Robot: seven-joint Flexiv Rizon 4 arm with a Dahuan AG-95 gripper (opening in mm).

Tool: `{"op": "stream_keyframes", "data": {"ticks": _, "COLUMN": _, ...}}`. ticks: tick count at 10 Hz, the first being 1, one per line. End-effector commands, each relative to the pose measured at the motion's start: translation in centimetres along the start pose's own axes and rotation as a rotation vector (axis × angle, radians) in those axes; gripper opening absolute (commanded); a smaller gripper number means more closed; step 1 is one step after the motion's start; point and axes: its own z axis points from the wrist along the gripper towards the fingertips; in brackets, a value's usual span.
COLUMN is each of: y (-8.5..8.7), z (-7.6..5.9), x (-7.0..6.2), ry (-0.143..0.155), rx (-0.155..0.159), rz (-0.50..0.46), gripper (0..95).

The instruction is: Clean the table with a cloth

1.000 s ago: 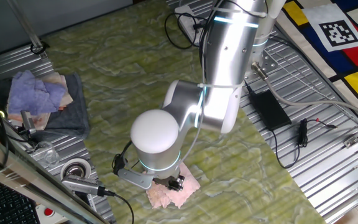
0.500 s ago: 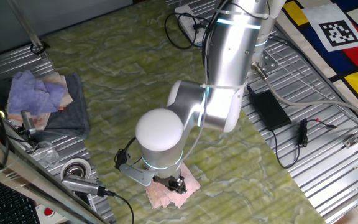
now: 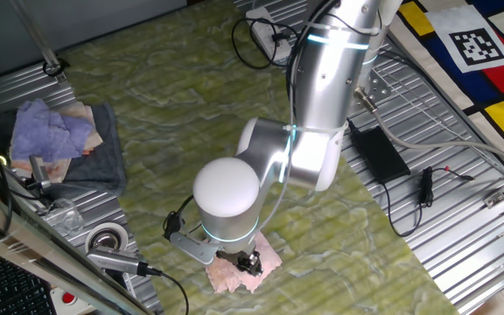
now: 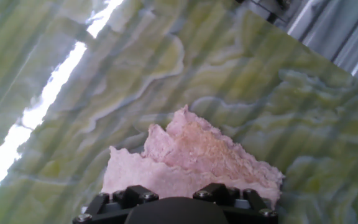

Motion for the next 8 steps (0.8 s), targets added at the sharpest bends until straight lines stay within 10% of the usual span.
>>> {"op": "stream_keyframes", "data": {"ticks": 1, "y": 0.04, "z": 0.29, "x": 0.06, "ry": -0.009, "rx": 0.004, "rz": 0.011, "gripper": 76.0}}
{"op": "stream_keyframes", "data": {"ticks": 8, "y": 0.15, "z": 1.07, "x": 0.1, "ry": -0.022, "rx": 0.067, "rz": 0.026, "gripper": 76.0}}
